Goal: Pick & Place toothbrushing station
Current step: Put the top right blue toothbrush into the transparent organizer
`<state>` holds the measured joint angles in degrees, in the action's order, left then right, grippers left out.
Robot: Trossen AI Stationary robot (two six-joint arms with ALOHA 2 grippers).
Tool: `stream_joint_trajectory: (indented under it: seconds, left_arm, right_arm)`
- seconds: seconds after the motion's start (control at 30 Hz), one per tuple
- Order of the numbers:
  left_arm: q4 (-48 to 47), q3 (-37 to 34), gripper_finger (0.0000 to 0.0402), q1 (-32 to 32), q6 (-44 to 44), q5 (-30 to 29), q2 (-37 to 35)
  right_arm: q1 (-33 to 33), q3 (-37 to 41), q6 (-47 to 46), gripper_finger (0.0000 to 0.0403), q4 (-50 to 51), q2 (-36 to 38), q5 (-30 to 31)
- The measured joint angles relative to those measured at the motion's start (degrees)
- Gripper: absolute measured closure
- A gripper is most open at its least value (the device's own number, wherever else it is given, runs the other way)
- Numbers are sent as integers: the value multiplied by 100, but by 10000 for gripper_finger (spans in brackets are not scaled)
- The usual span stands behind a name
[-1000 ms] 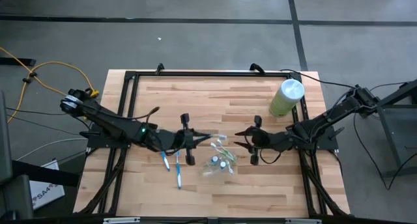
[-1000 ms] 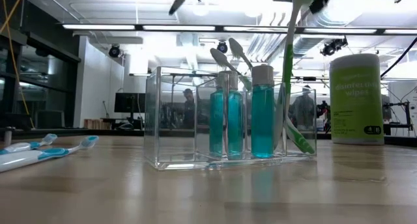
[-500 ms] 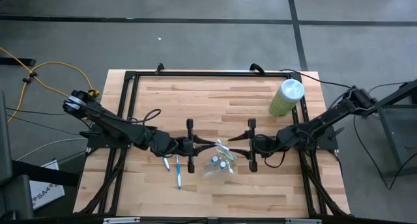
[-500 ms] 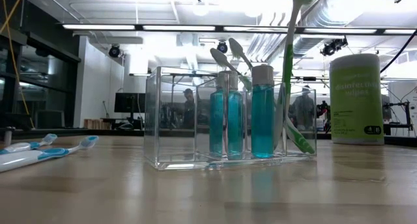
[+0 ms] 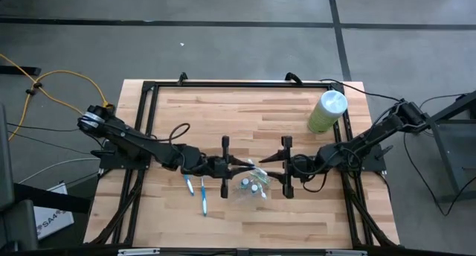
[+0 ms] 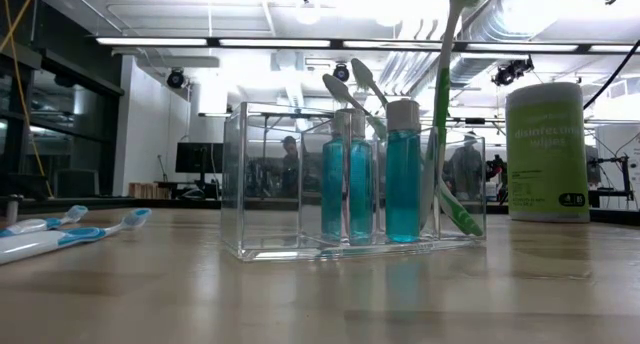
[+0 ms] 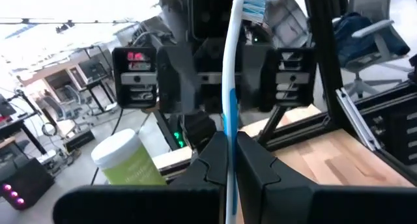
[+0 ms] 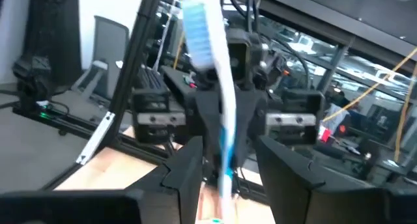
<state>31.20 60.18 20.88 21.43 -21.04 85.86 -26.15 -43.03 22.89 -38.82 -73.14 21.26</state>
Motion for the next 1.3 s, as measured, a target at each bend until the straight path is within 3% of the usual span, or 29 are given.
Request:
stream_joint_trajectory:
  seconds: [0.37,0.97,1.3]
  left_arm:
    - [429,-5,399,-196,87,368,202]
    - [750,-5,399,-198,321,357,223]
    - [803,-5,399,-274,315,666,223]
  right_arm:
    - [7,0,107,266,-251,0,-57]
    - [117,0,81,266,-348,0,-47]
    - [319,0,-106,266,-392,0,-406]
